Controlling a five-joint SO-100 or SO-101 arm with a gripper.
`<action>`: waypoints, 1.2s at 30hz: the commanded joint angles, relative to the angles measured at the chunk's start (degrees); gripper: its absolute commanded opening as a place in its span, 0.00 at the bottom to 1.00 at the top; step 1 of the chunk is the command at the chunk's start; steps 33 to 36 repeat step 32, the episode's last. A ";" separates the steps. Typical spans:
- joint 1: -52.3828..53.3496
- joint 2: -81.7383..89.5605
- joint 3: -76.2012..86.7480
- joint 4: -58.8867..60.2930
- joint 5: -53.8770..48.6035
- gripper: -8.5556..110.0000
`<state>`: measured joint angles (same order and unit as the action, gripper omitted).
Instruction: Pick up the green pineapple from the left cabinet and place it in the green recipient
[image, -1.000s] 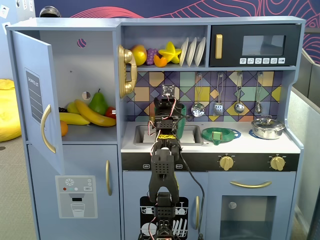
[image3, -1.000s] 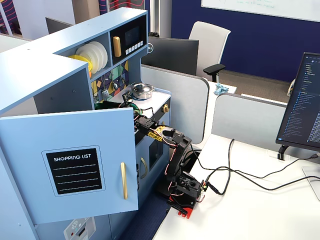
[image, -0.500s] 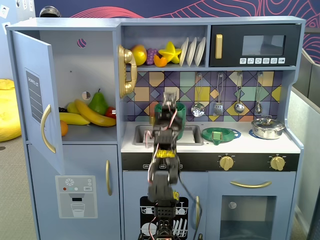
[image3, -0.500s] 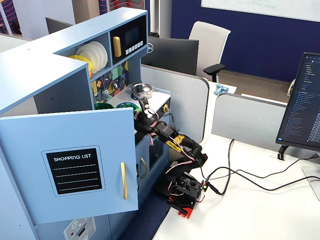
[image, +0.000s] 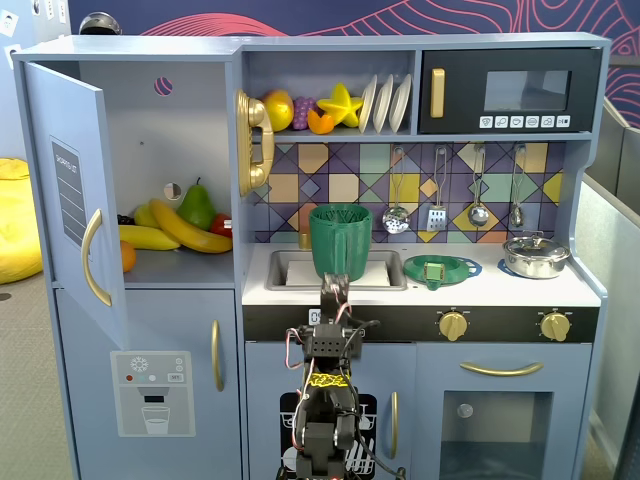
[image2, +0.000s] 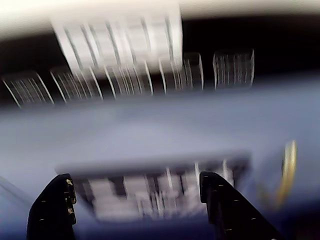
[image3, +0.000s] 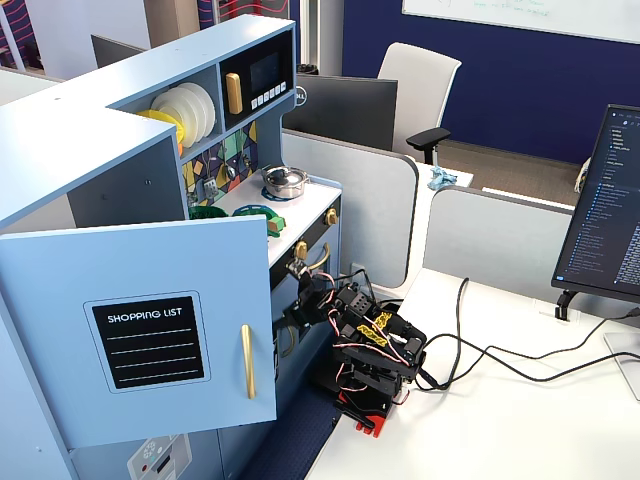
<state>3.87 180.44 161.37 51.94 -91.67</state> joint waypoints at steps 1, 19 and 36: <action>0.88 1.58 2.72 5.19 1.14 0.26; -2.81 1.67 10.28 34.54 -3.25 0.09; -0.44 1.67 10.28 35.33 0.00 0.09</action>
